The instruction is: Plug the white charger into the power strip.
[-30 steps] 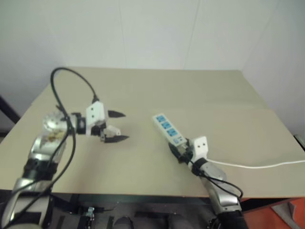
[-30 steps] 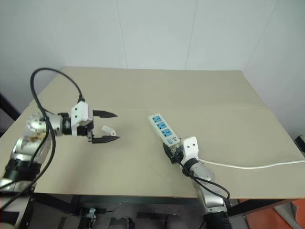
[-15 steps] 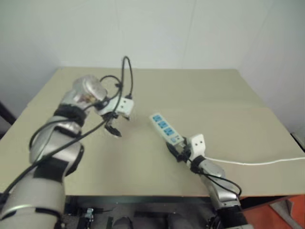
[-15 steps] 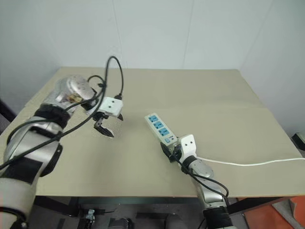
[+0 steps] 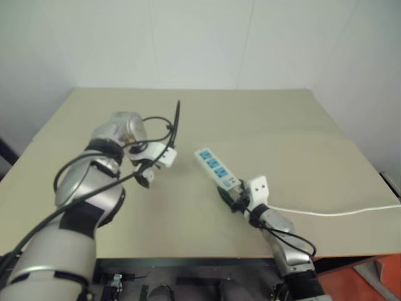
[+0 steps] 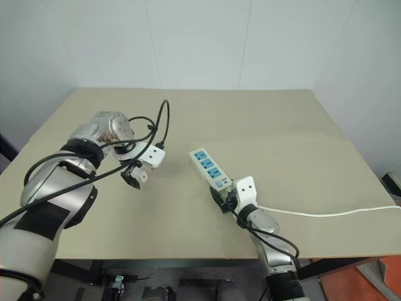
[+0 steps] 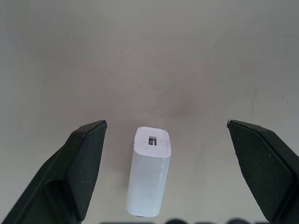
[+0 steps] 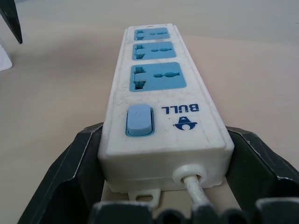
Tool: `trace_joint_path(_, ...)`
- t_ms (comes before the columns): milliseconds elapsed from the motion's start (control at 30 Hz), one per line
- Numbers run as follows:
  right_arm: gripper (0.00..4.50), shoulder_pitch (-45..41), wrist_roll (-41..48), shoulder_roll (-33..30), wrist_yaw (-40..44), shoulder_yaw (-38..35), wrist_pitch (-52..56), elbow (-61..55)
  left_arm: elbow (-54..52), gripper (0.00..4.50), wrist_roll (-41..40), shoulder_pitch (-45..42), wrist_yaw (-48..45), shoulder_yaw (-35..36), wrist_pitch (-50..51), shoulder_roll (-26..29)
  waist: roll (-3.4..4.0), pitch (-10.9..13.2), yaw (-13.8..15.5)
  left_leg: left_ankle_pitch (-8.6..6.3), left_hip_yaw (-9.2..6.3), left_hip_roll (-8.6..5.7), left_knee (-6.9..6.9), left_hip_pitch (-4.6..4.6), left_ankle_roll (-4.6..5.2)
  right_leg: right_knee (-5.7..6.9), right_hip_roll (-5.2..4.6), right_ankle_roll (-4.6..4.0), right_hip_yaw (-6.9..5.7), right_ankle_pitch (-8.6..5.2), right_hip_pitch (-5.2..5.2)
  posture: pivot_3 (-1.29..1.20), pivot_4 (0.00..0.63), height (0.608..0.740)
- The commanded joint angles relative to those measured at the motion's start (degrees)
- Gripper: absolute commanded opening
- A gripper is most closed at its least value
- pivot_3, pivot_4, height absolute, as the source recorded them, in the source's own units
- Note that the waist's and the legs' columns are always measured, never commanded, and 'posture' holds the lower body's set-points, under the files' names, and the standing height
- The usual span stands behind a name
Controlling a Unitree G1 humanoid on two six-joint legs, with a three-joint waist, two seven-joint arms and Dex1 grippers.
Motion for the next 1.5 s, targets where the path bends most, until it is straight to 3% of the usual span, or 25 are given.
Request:
trace_joint_path(33,3.45,1.08,-0.32,0.4,-0.63,0.53,1.84,1.1,0.21,4.5,1.93,-1.26,2.54,-0.33,-1.94,0.21,0.0,0.0,-0.06,0.0,0.0,0.01,-0.01,0.0,0.0,-0.01,0.0,0.0,0.0,0.0,0.0,0.0,0.15,0.74)
trace_joint_path(967,3.45,3.21,-0.85,0.45,-2.02,0.31,3.79,-1.83,2.11,4.5,7.93,1.3,7.38,-1.04,-3.73,-2.65,-0.01,0.0,0.64,0.0,0.0,-0.01,-0.01,-0.02,0.0,0.0,-0.01,0.02,-0.02,-0.01,0.0,0.0,0.15,0.74)
trace_joint_path(1333,3.45,3.16,-0.98,0.36,-1.91,0.47,4.02,-1.78,2.23,1.08,9.64,1.35,8.99,-1.83,-4.31,-2.56,-0.01,-0.01,1.31,0.0,-0.01,-0.01,0.0,0.02,0.0,0.05,-0.01,0.02,-0.02,-0.01,0.02,0.0,0.15,0.74)
trace_joint_path(1500,3.45,2.96,-1.01,0.32,-1.89,0.46,4.03,-1.66,2.16,1.03,9.38,1.3,10.66,-1.24,-3.88,-2.77,-0.01,-0.01,1.33,0.0,-0.01,-0.01,0.0,0.04,0.0,0.07,-0.01,0.02,-0.02,-0.01,0.03,0.0,0.15,0.74)
